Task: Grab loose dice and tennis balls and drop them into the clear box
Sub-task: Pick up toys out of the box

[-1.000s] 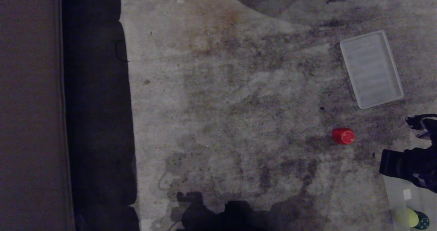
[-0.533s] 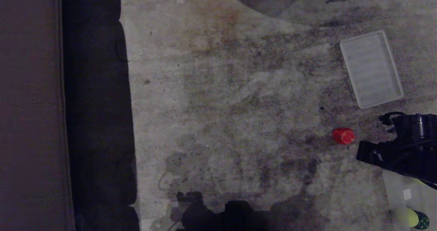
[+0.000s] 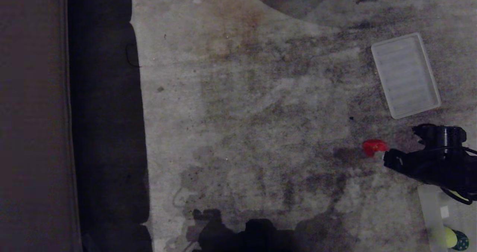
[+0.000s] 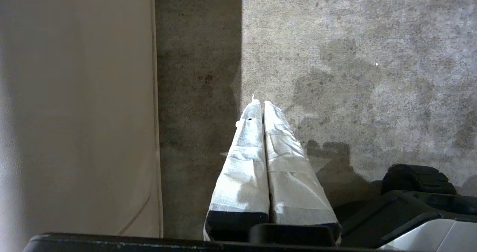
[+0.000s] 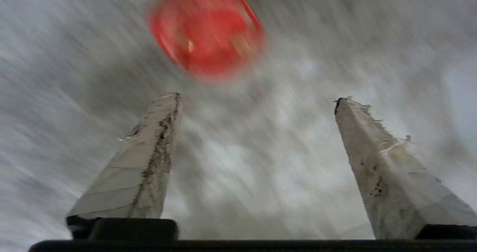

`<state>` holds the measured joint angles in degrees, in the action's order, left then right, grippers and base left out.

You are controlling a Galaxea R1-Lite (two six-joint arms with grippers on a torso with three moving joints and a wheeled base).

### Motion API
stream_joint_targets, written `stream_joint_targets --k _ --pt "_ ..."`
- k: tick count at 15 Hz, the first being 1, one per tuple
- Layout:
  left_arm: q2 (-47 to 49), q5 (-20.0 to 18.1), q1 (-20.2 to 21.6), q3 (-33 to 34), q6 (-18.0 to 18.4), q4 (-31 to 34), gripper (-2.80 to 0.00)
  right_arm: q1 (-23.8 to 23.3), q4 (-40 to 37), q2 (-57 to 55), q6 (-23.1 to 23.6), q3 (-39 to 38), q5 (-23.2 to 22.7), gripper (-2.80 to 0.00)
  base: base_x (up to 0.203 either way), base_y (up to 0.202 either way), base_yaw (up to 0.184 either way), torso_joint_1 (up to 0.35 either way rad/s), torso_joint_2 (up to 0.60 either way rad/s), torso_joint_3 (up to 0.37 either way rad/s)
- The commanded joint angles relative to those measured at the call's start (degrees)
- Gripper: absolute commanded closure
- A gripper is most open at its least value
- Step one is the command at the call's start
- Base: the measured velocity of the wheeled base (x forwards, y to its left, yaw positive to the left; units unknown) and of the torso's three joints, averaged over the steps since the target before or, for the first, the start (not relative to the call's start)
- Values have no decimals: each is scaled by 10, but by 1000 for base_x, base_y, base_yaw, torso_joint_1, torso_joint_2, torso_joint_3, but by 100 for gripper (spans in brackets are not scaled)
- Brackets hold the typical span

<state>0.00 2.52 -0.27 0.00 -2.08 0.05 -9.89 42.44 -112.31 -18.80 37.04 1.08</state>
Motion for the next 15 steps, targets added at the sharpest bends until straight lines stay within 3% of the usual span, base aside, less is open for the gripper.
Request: stream_joint_targets --k 1,3,5,10,15 --pt "0 0 0 1 0 0 0 -1 38 -26 4 6 -53 -280 0 0 0 0 0 0" --pt "1 0 0 1 0 0 0 -5 54 -30 50 6 -97 -280 0 0 0 0 0 0" --pt "1 0 0 1 0 0 0 -15 65 -40 134 6 -103 -280 0 0 0 0 0 0" --pt "1 0 0 1 0 0 0 -54 76 -49 251 8 -140 -280 0 0 0 0 0 0" --pt "0 0 0 1 0 0 0 -55 123 -87 257 19 -213 -280 0 0 0 0 0 0"
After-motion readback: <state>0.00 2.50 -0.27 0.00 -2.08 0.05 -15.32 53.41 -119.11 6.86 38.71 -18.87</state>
